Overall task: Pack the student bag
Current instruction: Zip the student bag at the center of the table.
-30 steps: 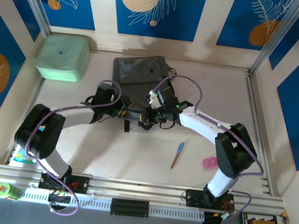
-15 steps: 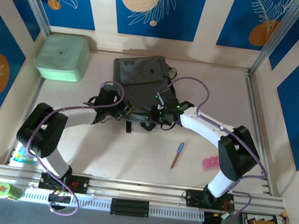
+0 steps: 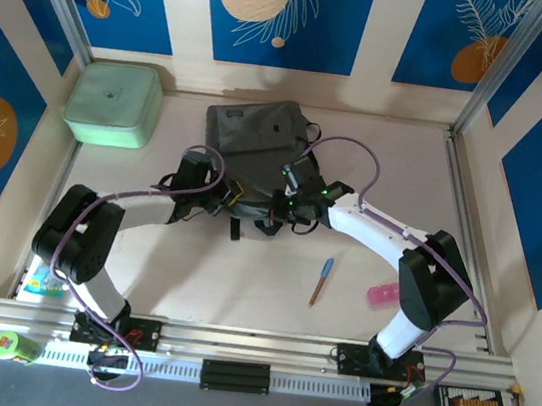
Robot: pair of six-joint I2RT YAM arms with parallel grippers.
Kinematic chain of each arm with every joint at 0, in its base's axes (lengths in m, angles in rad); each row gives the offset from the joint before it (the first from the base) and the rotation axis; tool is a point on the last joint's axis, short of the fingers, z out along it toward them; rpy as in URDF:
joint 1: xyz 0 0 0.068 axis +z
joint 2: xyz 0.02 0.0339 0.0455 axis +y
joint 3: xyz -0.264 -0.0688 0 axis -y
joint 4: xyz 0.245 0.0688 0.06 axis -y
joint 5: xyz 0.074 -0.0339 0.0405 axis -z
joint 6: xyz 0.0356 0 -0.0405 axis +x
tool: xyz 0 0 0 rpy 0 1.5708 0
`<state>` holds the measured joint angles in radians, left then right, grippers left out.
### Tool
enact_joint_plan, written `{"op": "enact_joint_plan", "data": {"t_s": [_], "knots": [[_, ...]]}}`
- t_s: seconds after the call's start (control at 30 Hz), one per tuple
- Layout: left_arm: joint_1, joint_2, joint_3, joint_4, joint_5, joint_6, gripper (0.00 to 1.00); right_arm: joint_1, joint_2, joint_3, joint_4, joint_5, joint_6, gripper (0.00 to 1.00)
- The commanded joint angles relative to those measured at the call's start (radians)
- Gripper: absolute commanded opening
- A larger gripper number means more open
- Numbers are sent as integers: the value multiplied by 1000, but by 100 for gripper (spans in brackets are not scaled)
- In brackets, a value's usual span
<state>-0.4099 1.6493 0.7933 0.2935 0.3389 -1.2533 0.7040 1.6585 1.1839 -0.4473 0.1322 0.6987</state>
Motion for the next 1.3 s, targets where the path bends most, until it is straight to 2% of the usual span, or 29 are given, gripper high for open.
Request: {"op": "enact_joint_plan", "data": {"t_s": [0.0,0.27,0.5,0.6,0.7,0.9,1.17,1.27], "knots": [[6,35,25,65,-33,-27,0,41,43,60,31,-154,-49,0],[-29,59,42,129,-93,-93,0,99,210,248,15,-242,-53,0],[-21,50,51,78,-125,-69,0,66,123,189,-36,-128,-19,0],[-5,46,43,62,-134,-59,0,21,62,127,-117,-5,51,0],[12,34,32,25,-151,-32,0,-43,23,54,-160,63,104,0],[23,41,33,-8,-125,1,0,-132,7,28,-179,79,74,0],[36,33,21,-12,-101,17,0,-232,46,70,-166,37,-57,0],[42,23,13,-26,-95,30,0,-267,38,65,-168,63,-91,0]]}}
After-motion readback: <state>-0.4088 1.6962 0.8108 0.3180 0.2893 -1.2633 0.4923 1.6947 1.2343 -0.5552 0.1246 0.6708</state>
